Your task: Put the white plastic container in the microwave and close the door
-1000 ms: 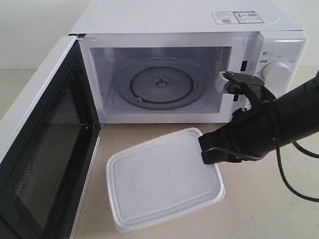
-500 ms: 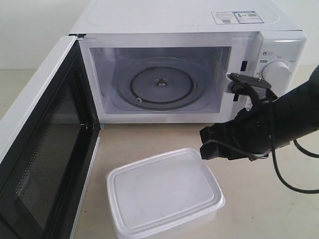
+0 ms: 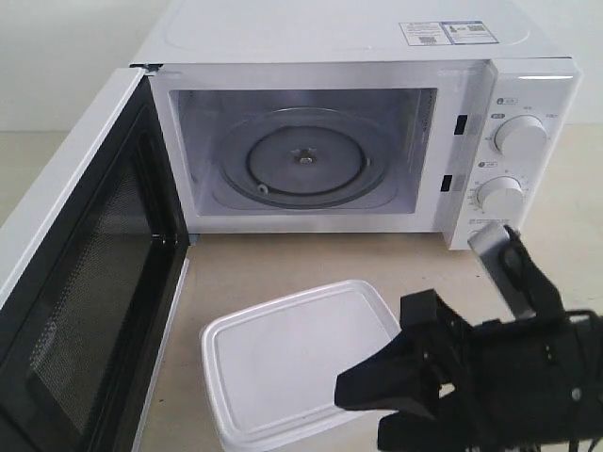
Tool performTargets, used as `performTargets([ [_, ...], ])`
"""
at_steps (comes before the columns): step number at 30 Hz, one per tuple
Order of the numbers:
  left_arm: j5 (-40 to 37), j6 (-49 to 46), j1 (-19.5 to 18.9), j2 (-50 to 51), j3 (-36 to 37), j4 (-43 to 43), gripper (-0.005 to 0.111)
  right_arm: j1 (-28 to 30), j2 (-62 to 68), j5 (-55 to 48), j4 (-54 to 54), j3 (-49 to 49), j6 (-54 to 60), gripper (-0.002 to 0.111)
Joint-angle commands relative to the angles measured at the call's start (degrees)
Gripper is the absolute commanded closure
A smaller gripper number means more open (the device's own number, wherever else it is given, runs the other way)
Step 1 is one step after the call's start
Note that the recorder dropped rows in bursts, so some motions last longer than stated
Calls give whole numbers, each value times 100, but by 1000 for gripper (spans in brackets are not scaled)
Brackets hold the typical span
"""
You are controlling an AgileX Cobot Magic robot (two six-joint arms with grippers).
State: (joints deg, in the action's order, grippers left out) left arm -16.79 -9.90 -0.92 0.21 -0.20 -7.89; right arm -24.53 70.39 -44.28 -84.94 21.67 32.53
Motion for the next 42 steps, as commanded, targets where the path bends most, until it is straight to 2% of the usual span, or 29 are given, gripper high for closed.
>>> performTargets([
  [1,-14,24,-10,-21,20,16,102,-678,-52,939,-1501,-583,798,56],
  [5,-14,24,-10,-21,20,16,102,-1037,-52,1700,-1501,-634,668,56],
  [11,-14,24,-10,-21,20,16,102,-1047,-52,2392,-1501,-621,632,56],
  [18,-14,24,-10,-21,20,16,102,-1064,181,2314,-1501,-526,499,56],
  [25,-14,24,-10,-21,20,16,102,-1549,888,2155,-1501,-76,447,56],
  [32,-14,24,-10,-21,20,16,102,-1547,1511,2152,-1501,325,528,56],
  [42,-14,24,-10,-21,20,16,102,-1537,2066,2934,-1501,649,797,56],
])
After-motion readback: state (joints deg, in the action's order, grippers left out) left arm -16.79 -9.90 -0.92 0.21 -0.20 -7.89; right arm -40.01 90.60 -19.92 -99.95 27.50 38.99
